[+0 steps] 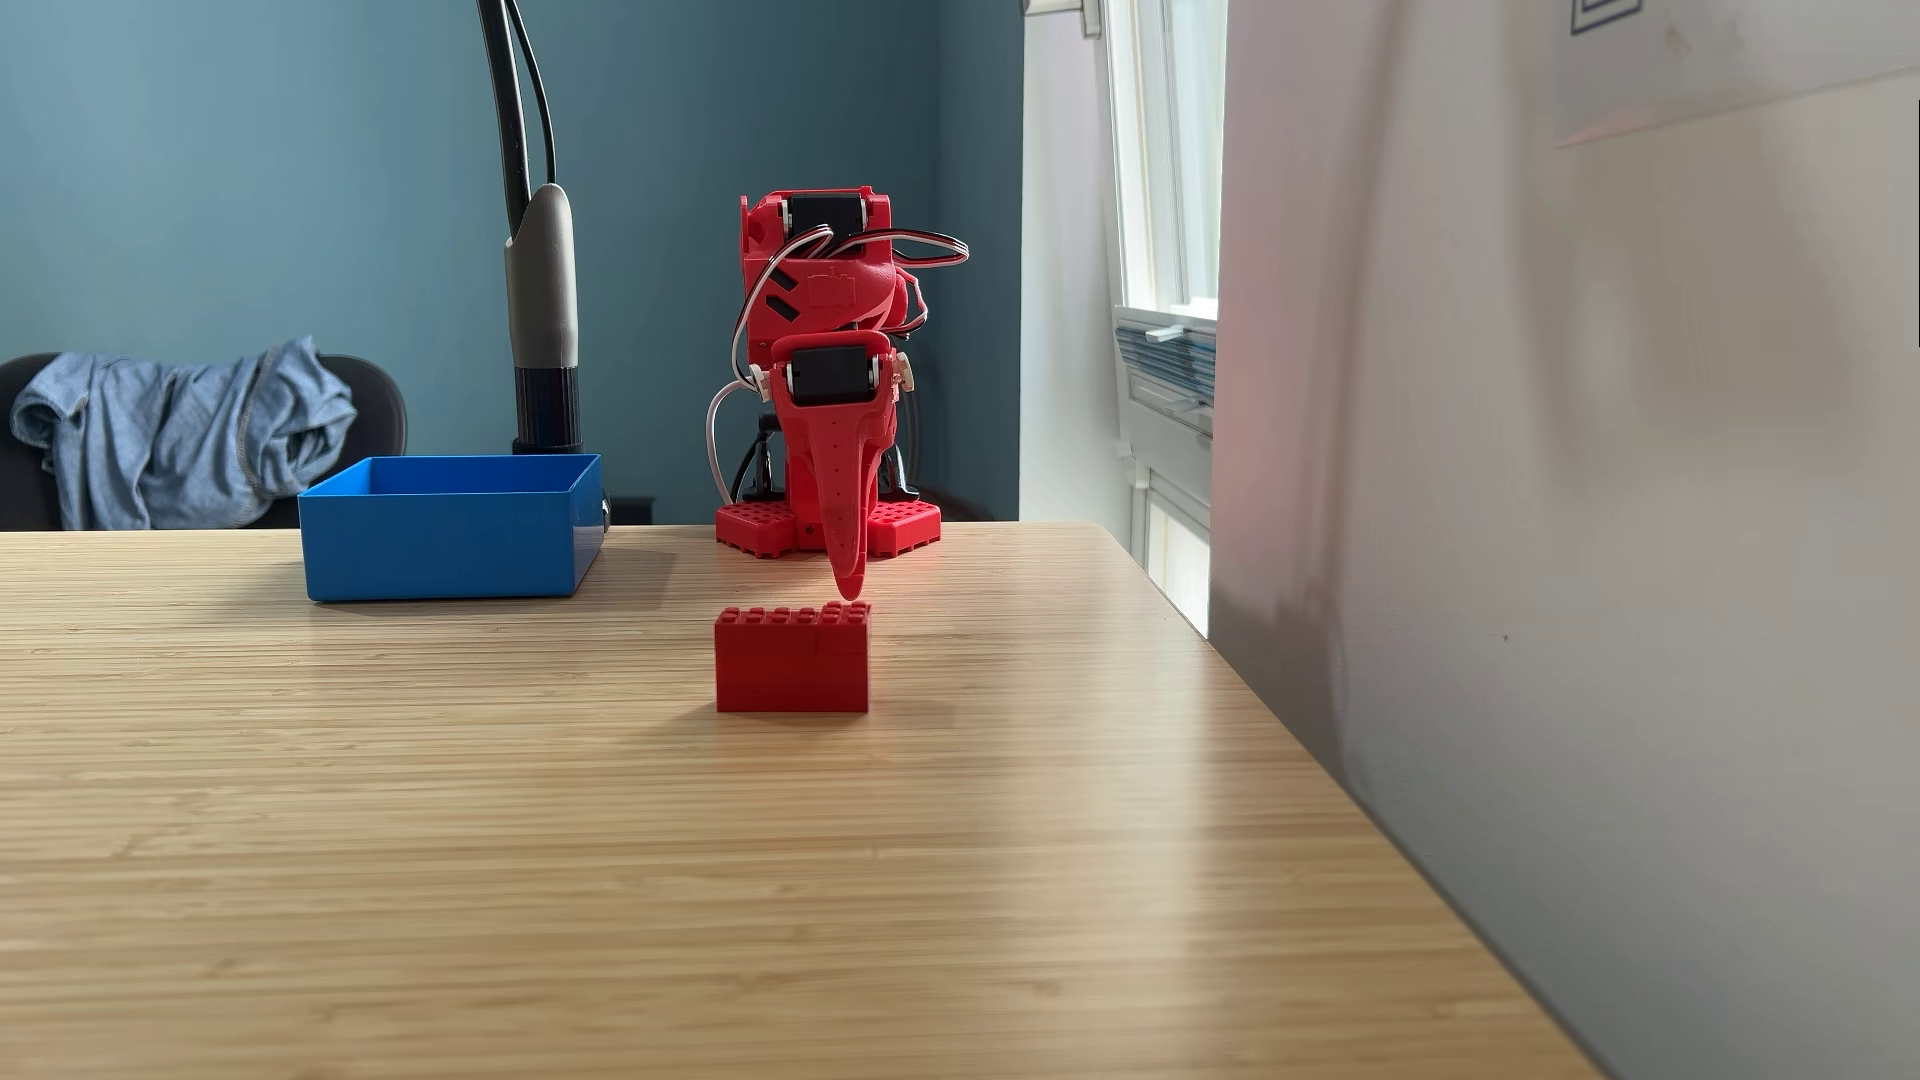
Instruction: Put the red lego brick in blue bin
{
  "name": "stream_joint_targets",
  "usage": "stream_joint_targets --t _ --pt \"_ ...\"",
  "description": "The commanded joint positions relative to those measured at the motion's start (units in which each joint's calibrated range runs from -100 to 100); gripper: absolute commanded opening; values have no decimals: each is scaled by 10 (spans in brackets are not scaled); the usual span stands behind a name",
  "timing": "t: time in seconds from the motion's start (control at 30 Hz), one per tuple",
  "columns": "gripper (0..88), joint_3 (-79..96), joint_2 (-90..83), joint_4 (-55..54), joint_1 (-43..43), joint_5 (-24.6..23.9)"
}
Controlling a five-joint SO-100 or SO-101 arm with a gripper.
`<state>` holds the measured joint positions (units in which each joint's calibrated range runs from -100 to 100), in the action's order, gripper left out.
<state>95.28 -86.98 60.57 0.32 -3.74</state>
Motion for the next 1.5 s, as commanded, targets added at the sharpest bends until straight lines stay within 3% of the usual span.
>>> stream_joint_targets --t 0.0,0.4,0.53,0.77,1.17,1.47 --pt "193 0 -3 0 2 -3" --pt "157 0 -1 0 2 -4" --pt "67 0 -3 0 2 -4" --pt "1 0 -3 0 7 -7" --pt "1 -46 7 -36 11 -1" --pt "1 -221 47 12 13 -4"
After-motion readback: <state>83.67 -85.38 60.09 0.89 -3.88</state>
